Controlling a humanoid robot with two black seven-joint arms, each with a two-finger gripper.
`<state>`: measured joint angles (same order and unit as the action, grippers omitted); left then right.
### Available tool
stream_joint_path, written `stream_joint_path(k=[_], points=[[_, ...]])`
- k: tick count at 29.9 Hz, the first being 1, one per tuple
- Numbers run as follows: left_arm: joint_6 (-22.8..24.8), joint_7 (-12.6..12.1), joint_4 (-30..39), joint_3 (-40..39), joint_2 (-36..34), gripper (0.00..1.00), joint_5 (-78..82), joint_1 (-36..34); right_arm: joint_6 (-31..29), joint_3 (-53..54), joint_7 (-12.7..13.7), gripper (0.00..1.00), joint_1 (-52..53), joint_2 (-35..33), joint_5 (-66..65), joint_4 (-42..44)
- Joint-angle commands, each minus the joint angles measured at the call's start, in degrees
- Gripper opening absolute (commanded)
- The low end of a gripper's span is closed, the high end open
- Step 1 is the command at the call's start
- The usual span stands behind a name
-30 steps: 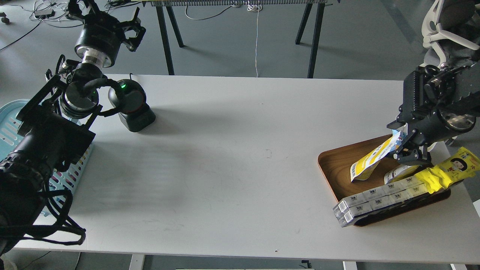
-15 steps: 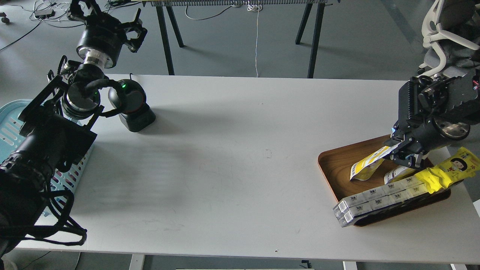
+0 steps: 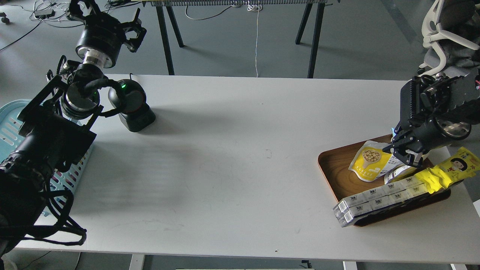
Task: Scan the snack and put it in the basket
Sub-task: 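Close the right gripper on the yellow snack packet, then lift the packet and carry it toward the barcode scanner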
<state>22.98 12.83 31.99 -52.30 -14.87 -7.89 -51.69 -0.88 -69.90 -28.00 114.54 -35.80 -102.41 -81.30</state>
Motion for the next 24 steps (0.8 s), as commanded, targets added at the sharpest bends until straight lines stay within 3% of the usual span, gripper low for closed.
stream_joint_path(k=[1,10,24], points=[[-0.04,0.00,0.00,0.00,-0.07,1.00,-0.02,0.01,0.01,0.64,0.00,0.00,1.65,-0.23,1.86,-0.17],[-0.04,0.00,0.00,0.00,-0.16,1.00,0.07,-0.08,-0.34,7.84,0.00,0.00,6.92,1.43,9.42,-0.88],[-0.13,0.00,0.00,0.35,0.19,1.00,0.07,-0.17,0.00,14.45,0.00,0.00,6.40,21.19,24.10,-0.53]])
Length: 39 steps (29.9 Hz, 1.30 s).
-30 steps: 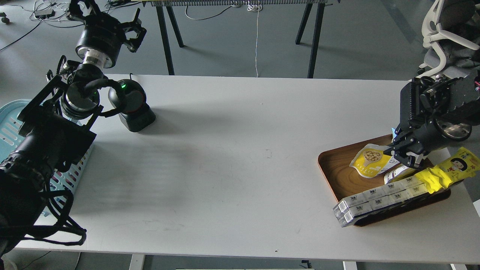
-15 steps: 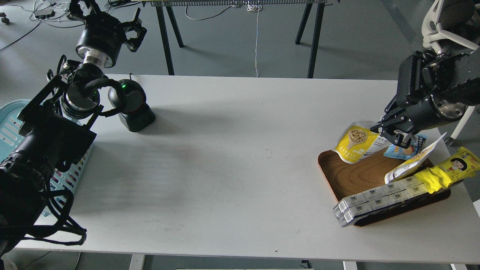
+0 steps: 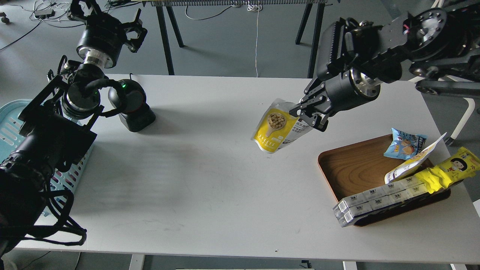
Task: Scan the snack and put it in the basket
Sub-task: 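Lift the packet and carry it toward the barcode scanner, then lower the packet onto the table and open the right gripper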
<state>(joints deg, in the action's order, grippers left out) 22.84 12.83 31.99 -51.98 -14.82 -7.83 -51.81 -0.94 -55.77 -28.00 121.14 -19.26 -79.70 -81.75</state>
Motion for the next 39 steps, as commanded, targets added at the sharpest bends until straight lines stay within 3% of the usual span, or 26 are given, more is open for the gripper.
stream_joint_path(k=[1,11,23,39], points=[[0.01,0.00,0.00,0.04,0.14,1.00,0.00,0.04,0.15,0.32,0.00,0.00,-0.29,6.33,1.56,0.09],[0.10,0.00,0.00,0.13,0.14,1.00,0.00,0.04,0.76,1.98,0.00,0.00,-2.92,18.99,4.55,6.59],[0.18,0.00,-0.09,0.30,0.14,1.00,0.00,0.13,0.85,2.07,0.00,0.00,-6.79,19.26,9.21,15.12],[0.18,0.09,-0.17,0.30,0.14,1.00,0.00,0.31,0.76,1.46,0.00,0.00,-9.52,19.26,9.03,15.83]])
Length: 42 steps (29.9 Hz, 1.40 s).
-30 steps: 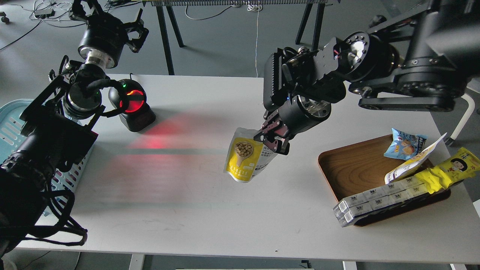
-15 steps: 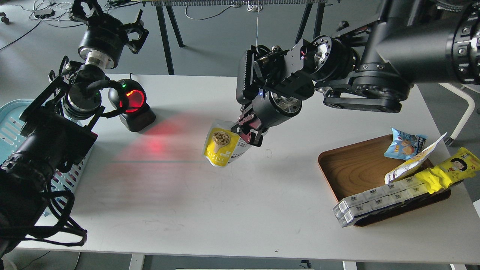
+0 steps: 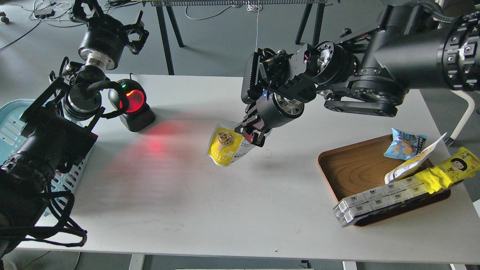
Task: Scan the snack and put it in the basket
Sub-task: 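Lower the packet onto the table and open the right gripper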
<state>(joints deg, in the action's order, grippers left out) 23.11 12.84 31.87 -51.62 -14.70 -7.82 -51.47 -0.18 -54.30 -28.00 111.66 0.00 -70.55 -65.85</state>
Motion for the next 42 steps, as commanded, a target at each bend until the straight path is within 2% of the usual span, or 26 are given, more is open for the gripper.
stream_joint_path(k=[1,8,23,25,28,33,36,42], points=[[-0.08,0.08,-0.06,-0.06,0.03,1.00,0.00,-0.03,-0.09,-0.02,0.00,0.00,-0.21,0.00,-0.11,-0.06],[0.18,0.08,-0.06,-0.06,-0.15,1.00,0.00,-0.03,0.00,0.07,0.00,0.00,-1.09,0.00,0.07,0.38],[0.36,0.08,-0.14,-0.15,-0.15,1.00,0.00,0.06,-0.09,-0.19,0.00,0.08,-1.09,0.00,-0.11,0.38],[0.45,0.08,-0.14,-0.15,-0.15,1.00,0.00,0.06,-0.09,0.07,0.00,0.14,-0.39,0.00,0.15,0.11],[0.36,0.00,-0.14,-0.06,-0.24,1.00,0.00,-0.03,-0.26,0.60,0.00,0.43,1.19,0.00,0.85,-0.85],[0.01,-0.09,-0.14,0.12,-0.24,1.00,0.00,-0.29,-0.70,0.78,0.00,0.66,4.00,0.00,1.73,-5.50],[-0.08,-0.09,-0.14,0.12,-0.41,1.00,0.00,-0.38,-0.88,1.21,0.00,0.71,6.55,-0.35,2.26,-8.14],[-0.17,-0.35,-0.06,0.12,-0.59,1.00,0.09,-0.91,-1.23,3.06,0.00,0.75,8.66,-13.86,2.62,-12.80]])
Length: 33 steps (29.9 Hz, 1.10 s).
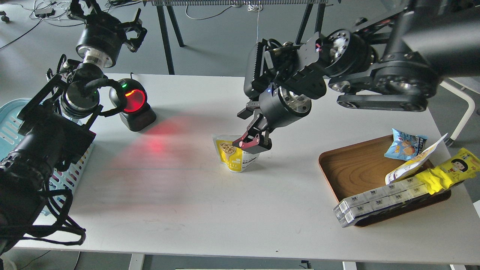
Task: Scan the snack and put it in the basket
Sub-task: 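Lower the packet onto the table and open the right gripper, then withdraw the right arm and swing the left arm toward the packet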
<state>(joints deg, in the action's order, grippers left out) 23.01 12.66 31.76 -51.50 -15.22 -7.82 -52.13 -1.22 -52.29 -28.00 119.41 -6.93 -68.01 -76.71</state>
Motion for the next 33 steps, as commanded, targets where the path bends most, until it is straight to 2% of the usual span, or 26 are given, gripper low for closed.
stream_joint_path(k=[1,5,8,13,16,18,20,26,33], points=[[-0.16,-0.27,0.05,0.00,-0.08,1.00,0.09,-0.34,-0.27,1.22,0.00,0.75,0.91,-9.13,0.07,-2.30],[-0.33,-0.71,0.05,0.87,-0.08,1.00,0.44,-0.69,-1.85,2.01,0.00,0.76,-0.14,-18.18,0.68,-2.39],[-0.68,-0.71,0.23,1.49,-0.25,1.00,0.44,-1.39,-4.39,4.82,0.00,0.80,-2.51,-25.47,6.37,-1.86],[-0.86,-0.71,0.23,3.50,-0.95,1.00,0.53,-2.36,-9.23,10.62,0.00,0.81,-4.88,-36.37,15.69,-1.25],[-1.04,-0.45,0.14,6.49,-1.04,1.00,0.53,-2.62,-9.50,14.57,0.00,0.81,-8.47,-41.30,20.09,0.42],[-1.82,-0.45,0.14,8.42,-1.04,1.00,0.53,-3.32,-9.50,18.26,0.00,0.88,-11.90,-44.03,23.87,2.44],[-3.23,-0.53,0.14,10.18,-1.39,1.00,0.61,-4.11,-9.50,21.95,0.00,0.88,-15.94,-46.32,28.17,4.81],[-2.88,-0.62,0.32,10.89,-4.11,1.00,0.61,-5.79,-9.59,33.46,0.00,0.88,-28.51,-47.56,45.38,12.90],[-0.25,-0.88,0.67,14.13,-7.01,1.00,1.40,-7.36,-9.41,42.08,0.00,0.89,-35.38,-45.02,61.39,19.83]])
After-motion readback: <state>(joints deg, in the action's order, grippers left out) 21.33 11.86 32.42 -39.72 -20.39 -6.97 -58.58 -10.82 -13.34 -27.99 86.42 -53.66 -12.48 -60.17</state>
